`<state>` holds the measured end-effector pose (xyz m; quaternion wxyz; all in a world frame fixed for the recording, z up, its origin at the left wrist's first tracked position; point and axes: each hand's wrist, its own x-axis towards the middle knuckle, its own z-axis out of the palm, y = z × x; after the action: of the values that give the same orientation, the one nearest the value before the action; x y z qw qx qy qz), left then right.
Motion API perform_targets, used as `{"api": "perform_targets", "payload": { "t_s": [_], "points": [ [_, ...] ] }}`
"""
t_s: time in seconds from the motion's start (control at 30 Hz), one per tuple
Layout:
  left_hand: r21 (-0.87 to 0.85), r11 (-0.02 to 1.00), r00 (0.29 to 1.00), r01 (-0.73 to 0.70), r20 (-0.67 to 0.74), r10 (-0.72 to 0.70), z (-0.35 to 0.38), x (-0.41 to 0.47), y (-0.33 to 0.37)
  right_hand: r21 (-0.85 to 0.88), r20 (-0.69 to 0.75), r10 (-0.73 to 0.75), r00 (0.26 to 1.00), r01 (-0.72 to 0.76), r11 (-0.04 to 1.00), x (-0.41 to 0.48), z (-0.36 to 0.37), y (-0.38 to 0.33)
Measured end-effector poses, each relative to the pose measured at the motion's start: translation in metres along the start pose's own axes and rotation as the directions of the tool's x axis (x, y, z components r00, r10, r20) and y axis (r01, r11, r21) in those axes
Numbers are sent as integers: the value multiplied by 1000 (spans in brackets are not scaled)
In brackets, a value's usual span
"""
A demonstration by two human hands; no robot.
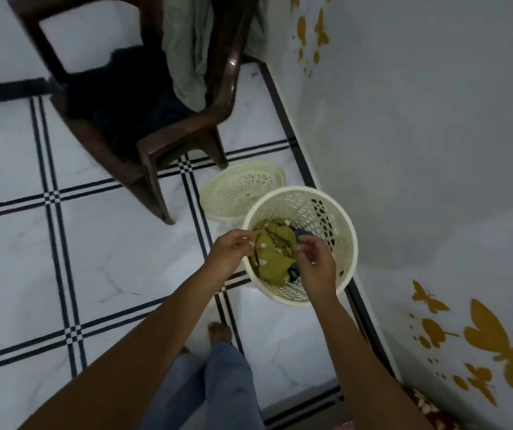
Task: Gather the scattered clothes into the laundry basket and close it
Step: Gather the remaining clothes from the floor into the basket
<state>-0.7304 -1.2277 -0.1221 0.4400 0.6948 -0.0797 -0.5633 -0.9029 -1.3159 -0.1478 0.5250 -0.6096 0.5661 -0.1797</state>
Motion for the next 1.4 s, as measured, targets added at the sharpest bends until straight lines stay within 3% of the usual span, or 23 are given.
{"api": "perform_targets", "payload": {
  "t_s": [0.13,0.33,0.43,0.57,0.67,0.8,0.87,1.03,1.27,1.4],
  "points": [
    [25,994,993,-105,-53,106,-71,-70,32,-33,162,-120,979,127,991,-41,47,-79],
    [-29,973,923,-230,-324,209,-243,-185,45,9,507,-285,813,325,945,-113,179,-210],
    [-77,952,821,-296,-531,212,-339,-238,28,27,673,-311,671,397,917,-149,275,-258],
    [-150,919,620,-364,-775,119,-462,-295,-11,31,831,-315,458,528,848,-206,421,-317],
    [-235,882,502,-408,-865,2,-559,-329,-52,58,904,-271,331,532,844,-262,541,-354],
    [-299,867,406,-399,-905,-125,-653,-365,-79,44,956,-187,225,519,853,-318,656,-389],
    [-314,868,376,-384,-912,-164,-709,-382,-86,43,966,-171,196,528,848,-343,712,-413],
    [-295,887,342,-357,-924,-169,-830,-389,-82,43,958,-182,220,522,852,-362,810,-464],
    [-311,897,439,-314,-885,-154,-955,-321,-61,-46,951,-140,274,578,815,-320,929,-495],
    [-330,907,453,-263,-872,-186,-1023,-270,-66,-136,968,-30,248,624,769,-288,1026,-497]
  ]
}}
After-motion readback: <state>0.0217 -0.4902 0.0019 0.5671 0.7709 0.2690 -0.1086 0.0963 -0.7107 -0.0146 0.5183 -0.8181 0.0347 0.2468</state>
